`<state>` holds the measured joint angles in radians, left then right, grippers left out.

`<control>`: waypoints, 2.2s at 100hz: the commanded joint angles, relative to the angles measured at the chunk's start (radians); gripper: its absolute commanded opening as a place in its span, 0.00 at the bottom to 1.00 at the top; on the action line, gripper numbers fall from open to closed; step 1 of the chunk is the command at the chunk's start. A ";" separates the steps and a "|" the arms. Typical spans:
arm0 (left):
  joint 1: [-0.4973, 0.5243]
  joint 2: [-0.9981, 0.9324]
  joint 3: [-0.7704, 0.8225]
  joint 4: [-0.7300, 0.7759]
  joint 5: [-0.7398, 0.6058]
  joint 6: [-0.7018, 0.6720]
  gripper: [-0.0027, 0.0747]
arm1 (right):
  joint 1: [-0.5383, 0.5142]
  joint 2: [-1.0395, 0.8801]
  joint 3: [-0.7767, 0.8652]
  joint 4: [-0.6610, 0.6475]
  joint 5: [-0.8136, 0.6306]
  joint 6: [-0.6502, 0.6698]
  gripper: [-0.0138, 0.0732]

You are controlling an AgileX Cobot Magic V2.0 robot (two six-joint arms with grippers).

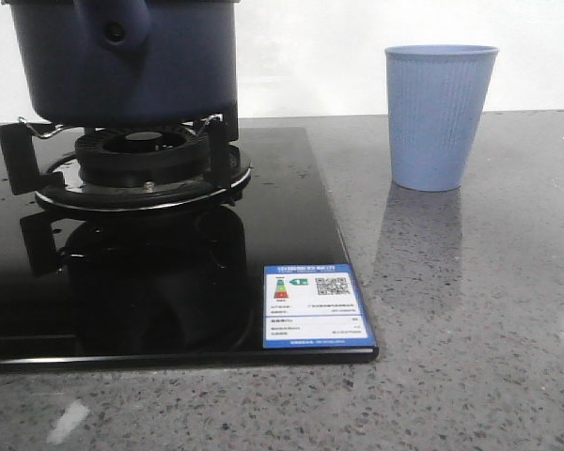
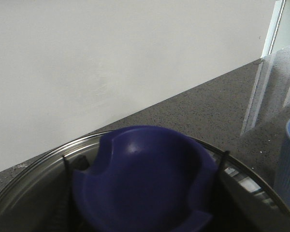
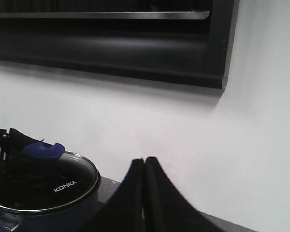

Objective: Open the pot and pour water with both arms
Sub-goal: 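Lower the held glass lid back onto the pot with left gripper, then seat the lid on the pot and release the knob with left gripper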

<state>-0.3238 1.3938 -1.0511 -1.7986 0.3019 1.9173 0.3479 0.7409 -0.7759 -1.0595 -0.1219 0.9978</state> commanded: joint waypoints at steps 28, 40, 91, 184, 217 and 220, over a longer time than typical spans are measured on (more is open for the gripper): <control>-0.004 0.007 -0.083 -0.066 -0.012 0.000 0.36 | 0.000 -0.026 -0.025 0.003 -0.033 0.014 0.08; -0.004 0.009 -0.083 -0.066 -0.012 0.000 0.36 | 0.000 -0.026 -0.025 0.003 -0.033 0.014 0.08; -0.004 0.033 -0.081 -0.064 0.064 0.000 0.46 | 0.000 -0.026 -0.025 0.003 -0.029 0.014 0.08; -0.004 -0.031 -0.024 -0.066 -0.003 -0.038 0.70 | 0.000 -0.026 0.011 0.003 -0.063 0.014 0.08; -0.004 -0.090 -0.028 -0.066 0.019 -0.038 0.65 | 0.000 -0.026 0.011 0.003 -0.041 0.014 0.08; -0.004 -0.101 -0.028 -0.066 0.016 -0.038 0.64 | 0.000 -0.026 0.011 0.003 -0.035 0.014 0.08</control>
<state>-0.3238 1.3529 -1.0472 -1.8053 0.2845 1.8865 0.3479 0.7211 -0.7406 -1.0595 -0.1463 1.0084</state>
